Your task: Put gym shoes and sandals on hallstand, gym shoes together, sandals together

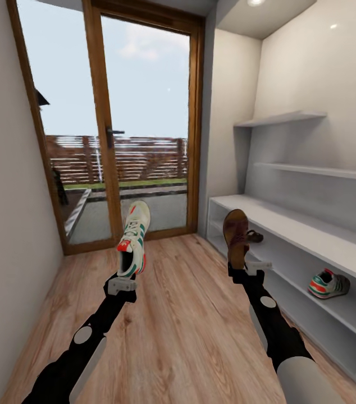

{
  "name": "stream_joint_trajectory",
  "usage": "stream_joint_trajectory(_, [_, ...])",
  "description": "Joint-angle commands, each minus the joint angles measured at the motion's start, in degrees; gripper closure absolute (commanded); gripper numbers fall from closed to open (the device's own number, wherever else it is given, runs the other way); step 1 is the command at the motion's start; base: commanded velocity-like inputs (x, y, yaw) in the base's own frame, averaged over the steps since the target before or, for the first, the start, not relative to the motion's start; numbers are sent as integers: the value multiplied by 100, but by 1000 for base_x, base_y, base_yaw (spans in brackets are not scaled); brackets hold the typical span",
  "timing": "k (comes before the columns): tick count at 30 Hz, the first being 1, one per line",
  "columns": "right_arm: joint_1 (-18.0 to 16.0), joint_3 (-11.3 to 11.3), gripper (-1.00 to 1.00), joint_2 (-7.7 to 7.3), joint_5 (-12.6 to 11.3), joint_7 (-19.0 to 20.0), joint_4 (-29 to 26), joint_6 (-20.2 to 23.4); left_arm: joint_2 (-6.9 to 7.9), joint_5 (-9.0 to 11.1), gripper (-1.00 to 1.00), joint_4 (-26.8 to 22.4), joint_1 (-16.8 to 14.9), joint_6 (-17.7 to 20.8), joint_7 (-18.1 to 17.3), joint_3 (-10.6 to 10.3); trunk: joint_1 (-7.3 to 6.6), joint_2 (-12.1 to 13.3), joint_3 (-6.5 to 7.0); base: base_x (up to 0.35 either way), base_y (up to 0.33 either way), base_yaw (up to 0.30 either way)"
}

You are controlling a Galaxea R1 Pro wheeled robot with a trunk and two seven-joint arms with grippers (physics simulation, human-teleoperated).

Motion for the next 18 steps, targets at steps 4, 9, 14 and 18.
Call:
stream_joint_trajectory(4, [-6,-20,100,8,47,-1,3,-15,6,54,100,1,-2,-13,-16,-9,2,-3,-6,290,190,-298])
stream_joint_trajectory(9, [-7,-20,100,8,47,-1,3,-15,6,54,100,1,-2,-15,-16,-9,2,-3,-6,266,190,-300])
stream_joint_trajectory(14, [-6,-20,100,8,47,-1,3,-15,6,54,100,1,-2,-15,-17,-9,2,-3,-6,110,49,-300])
stream_joint_trajectory(18, [-6,-20,100,8,47,-1,3,-15,6,54,100,1,-2,-17,-17,-9,2,-3,-6,17,7,-300])
